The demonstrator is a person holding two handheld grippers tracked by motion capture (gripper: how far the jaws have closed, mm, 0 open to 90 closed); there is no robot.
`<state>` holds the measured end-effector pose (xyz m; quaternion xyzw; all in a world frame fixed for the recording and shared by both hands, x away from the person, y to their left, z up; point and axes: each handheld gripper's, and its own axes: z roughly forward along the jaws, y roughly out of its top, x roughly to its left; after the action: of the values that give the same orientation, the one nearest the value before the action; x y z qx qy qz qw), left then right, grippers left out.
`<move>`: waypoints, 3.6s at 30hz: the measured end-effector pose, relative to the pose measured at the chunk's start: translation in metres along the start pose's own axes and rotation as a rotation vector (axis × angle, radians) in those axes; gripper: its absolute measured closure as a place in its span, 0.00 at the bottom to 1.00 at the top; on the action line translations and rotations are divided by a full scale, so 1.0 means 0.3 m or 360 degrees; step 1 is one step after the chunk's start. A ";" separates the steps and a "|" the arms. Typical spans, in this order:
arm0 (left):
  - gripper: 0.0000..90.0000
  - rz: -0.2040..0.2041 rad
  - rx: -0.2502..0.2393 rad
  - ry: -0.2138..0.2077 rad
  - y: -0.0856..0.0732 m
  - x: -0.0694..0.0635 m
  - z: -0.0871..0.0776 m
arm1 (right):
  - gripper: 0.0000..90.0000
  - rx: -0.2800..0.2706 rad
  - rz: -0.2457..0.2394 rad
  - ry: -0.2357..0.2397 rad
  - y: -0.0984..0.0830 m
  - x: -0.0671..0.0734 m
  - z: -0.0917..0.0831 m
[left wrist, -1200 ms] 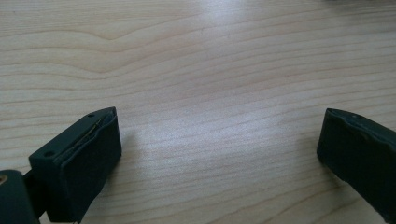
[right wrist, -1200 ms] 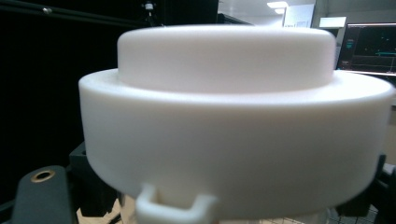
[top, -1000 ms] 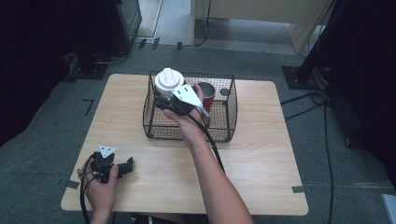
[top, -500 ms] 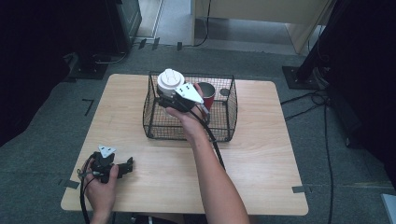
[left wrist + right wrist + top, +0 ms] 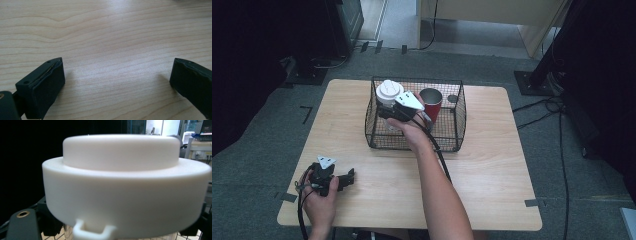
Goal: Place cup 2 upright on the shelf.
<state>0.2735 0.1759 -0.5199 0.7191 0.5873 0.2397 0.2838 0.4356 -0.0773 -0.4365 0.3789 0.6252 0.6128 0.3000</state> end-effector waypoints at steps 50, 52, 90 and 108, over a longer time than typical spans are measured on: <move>0.00 -0.0002 -0.0001 0.0000 0.000 0.000 0.000 | 0.03 0.0244 -0.0190 0.0188 -0.027 -0.043 -0.041; 0.00 -0.0001 0.0000 0.0000 0.000 0.000 0.000 | 0.02 0.0233 -0.0201 0.0196 -0.023 -0.048 -0.047; 0.00 -0.0001 -0.0002 0.0001 0.000 0.000 0.000 | 0.00 -0.0068 -0.0265 0.0150 0.179 -0.056 -0.273; 0.00 0.0000 0.0000 0.0001 0.000 0.000 0.000 | 0.00 -0.0038 -0.0252 0.0064 0.135 -0.065 -0.475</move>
<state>0.2735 0.1759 -0.5199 0.7190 0.5874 0.2398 0.2836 0.3307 -0.1718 -0.3882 0.3124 0.6518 0.6020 0.3393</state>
